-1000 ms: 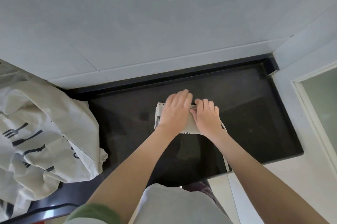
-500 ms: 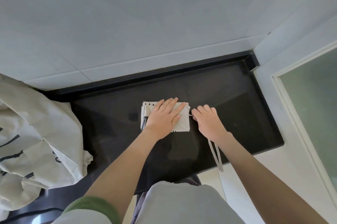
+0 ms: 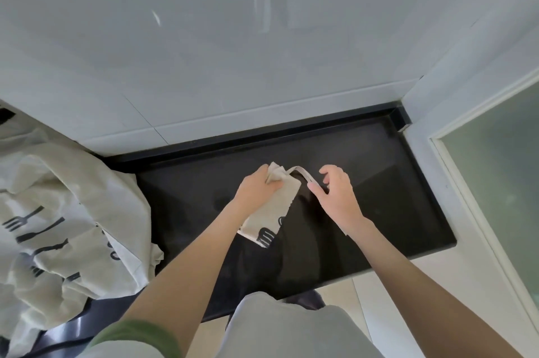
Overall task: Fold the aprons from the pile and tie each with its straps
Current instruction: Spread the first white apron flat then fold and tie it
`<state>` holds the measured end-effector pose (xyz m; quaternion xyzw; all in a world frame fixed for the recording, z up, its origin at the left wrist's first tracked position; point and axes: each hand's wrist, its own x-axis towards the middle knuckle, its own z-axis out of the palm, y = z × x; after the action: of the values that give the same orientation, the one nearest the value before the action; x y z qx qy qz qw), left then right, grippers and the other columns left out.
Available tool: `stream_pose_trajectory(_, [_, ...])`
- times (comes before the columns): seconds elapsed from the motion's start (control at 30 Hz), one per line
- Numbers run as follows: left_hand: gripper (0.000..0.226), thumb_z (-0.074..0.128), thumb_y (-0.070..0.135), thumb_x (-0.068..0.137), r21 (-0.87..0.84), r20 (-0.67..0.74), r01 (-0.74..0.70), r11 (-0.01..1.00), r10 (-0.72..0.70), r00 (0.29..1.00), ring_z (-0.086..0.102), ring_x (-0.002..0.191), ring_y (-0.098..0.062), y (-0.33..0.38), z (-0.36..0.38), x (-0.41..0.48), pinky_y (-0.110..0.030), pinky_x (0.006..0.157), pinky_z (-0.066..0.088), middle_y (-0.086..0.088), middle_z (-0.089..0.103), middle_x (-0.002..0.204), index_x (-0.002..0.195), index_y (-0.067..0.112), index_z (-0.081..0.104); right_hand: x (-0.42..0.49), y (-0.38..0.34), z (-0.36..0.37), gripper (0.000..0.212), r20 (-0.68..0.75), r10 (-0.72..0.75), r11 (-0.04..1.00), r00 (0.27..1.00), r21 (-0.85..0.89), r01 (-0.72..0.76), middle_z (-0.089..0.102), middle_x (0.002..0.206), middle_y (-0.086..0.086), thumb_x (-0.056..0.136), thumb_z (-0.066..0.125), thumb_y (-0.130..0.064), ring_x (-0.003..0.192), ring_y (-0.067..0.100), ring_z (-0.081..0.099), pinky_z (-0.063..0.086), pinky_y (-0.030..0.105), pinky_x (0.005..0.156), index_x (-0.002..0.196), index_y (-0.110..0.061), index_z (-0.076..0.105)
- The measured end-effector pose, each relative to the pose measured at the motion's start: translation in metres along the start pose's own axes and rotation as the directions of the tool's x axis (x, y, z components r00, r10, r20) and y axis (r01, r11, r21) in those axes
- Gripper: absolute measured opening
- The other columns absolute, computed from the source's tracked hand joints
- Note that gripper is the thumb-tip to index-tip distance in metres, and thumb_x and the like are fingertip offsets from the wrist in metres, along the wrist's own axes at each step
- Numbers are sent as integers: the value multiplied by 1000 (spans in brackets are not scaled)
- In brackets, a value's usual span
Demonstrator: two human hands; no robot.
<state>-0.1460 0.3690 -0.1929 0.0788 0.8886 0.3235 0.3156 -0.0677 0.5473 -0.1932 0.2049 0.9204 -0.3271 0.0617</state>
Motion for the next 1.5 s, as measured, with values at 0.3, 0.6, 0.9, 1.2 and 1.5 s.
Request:
stream_pose_trajectory(0.3, [37,60,35,93,-918,84,79,388,-2,996,69,101,-25,29,-45,-38,-41,86,55,-11,71,111,120,9,60,-16,-63,-29,29,465,-55,789,884,563,-247,69,117,-1,99,50,-35,105,16,66,50,39,98,124,-20,55])
stream_pose_trajectory(0.6, [37,60,34,95,-971,81,137,197,-270,960,68,94,-26,54,-72,-43,-39,83,56,-13,69,108,117,4,58,-18,-71,-72,73,181,-503,861,845,28,507,15,151,-23,99,34,4,136,-10,12,21,8,108,145,-47,10])
stream_pose_trajectory(0.9, [24,52,29,94,-925,208,295,239,-331,920,62,65,-24,65,-92,-52,-34,60,53,-10,64,74,97,6,59,-10,-91,-98,91,466,-594,597,656,-292,747,-16,156,-21,94,55,-7,139,-1,-30,4,8,108,147,-39,-12])
stream_pose_trajectory(1.2, [49,48,47,97,-927,248,325,184,-347,904,66,91,-29,63,-101,-55,-42,78,55,-15,68,109,118,4,61,-13,-111,-85,62,366,-798,478,479,-99,873,36,152,-12,94,62,-23,144,-1,20,10,24,120,148,-26,32])
stream_pose_trajectory(1.5, [41,44,33,100,-966,252,259,8,-198,947,65,97,-34,76,-95,-73,-45,78,55,-20,64,121,124,2,56,-33,-125,-96,19,295,-480,866,826,313,391,66,104,-9,88,69,-25,97,7,61,44,19,86,106,-26,63])
